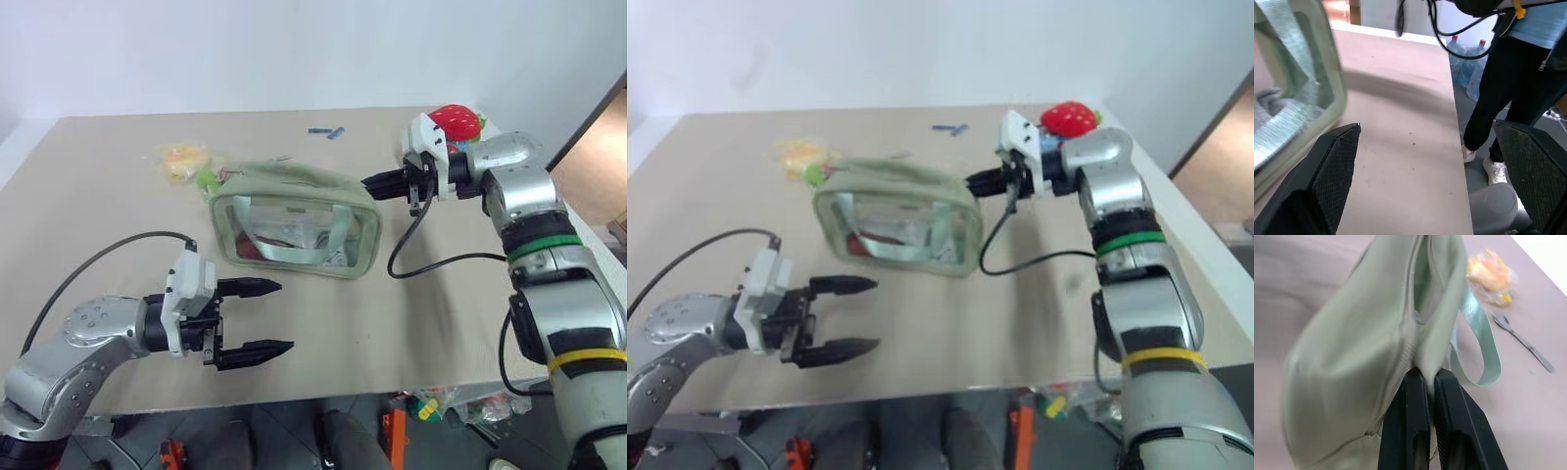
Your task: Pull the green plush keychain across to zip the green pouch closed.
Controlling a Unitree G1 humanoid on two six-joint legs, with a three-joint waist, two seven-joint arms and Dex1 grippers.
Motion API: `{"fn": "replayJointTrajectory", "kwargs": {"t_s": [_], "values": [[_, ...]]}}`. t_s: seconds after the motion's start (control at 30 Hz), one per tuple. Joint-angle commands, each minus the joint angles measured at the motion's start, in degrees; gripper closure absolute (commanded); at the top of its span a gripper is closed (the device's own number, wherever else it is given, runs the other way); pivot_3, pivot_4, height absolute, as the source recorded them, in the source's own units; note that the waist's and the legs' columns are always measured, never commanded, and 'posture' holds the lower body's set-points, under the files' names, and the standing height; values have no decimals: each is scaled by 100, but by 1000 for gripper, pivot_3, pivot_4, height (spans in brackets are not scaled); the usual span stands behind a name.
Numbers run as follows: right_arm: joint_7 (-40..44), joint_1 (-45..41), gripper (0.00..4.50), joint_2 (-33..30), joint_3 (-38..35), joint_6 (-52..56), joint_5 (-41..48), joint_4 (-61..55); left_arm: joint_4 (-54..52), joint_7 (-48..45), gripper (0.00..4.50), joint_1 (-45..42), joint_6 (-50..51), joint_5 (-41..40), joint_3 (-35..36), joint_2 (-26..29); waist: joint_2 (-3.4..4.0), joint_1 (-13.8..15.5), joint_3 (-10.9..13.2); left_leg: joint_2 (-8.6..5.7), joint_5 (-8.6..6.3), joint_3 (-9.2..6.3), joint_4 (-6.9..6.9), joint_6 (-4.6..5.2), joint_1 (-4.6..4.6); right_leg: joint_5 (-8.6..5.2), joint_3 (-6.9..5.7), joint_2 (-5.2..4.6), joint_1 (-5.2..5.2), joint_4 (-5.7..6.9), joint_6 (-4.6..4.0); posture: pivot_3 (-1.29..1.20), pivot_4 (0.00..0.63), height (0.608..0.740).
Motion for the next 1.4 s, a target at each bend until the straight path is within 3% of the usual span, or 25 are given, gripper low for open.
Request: {"fn": "replayJointTrajectory", "kwargs": {"t_s": [0.03, 0.13, 0.33, 0.53, 0.77, 1.07, 1.13, 1.4], "values": [[57, -303, 3951, 54, -366, -62, 10, 441, -261, 71, 0, 55, -75, -6, 23, 16, 0, -26, 0, 0, -3, -1, 0, 6, -1, 2, -1, 0, 0, 0, 6, 0, 150, 740], [-70, -437, 3951, 19, -859, 419, 312, 518, -255, 114, 0, 30, -49, -24, 46, 34, 5, -36, 3, 0, -6, -2, 0, 10, -1, 1, 0, 0, -1, 3, 7, 0, 150, 740], [-218, 158, 2046, -511, -1725, 2276, 1145, -1261, -3, 98, 0, -316, -17, -47, 1, -7, 17, 5, 10, -11, -6, -12, 3, 10, -4, -2, -3, -4, -1, 12, 10, 0, 150, 740], [-593, 1323, 66, -662, -1783, 3453, 1525, -3306, 269, -99, 0, -711, -7, -7, -205, -9, 15, -13, 9, -11, -6, -9, 6, 11, 4, -3, 0, -4, 3, 14, 20, 0, 150, 740], [-1593, 2731, 66, -586, -2152, 4450, 2190, -5667, 455, -126, 0, -957, -34, 1, -218, -71, 19, -27, 11, -12, -6, -25, 8, 11, 3, -7, -6, 0, 1, 30, 20, 0, 150, 740], [-2295, 3419, 66, -311, -1832, 3867, 1832, -6089, 387, -16, 0, -1015, -31, 63, -267, -166, 18, -40, 10, -16, -4, -22, 21, 9, 3, -9, 1, -1, 4, 30, 16, 0, 150, 740], [-2307, 3455, 591, -288, -1781, 3792, 1835, -6048, 320, -1, 0, -944, -13, 58, -252, -148, 19, -40, 11, -17, -4, -20, 23, 9, 3, -11, 4, -1, 4, 30, 13, 0, 150, 740], [-2322, 3640, 3416, -265, -1596, 3443, 1716, -5976, 306, 115, 0, -909, 0, 73, -203, -142, 18, -43, 10, -17, -4, -22, 20, 9, 1, -6, 3, -1, 3, 29, 22, 0, 150, 740]]}}
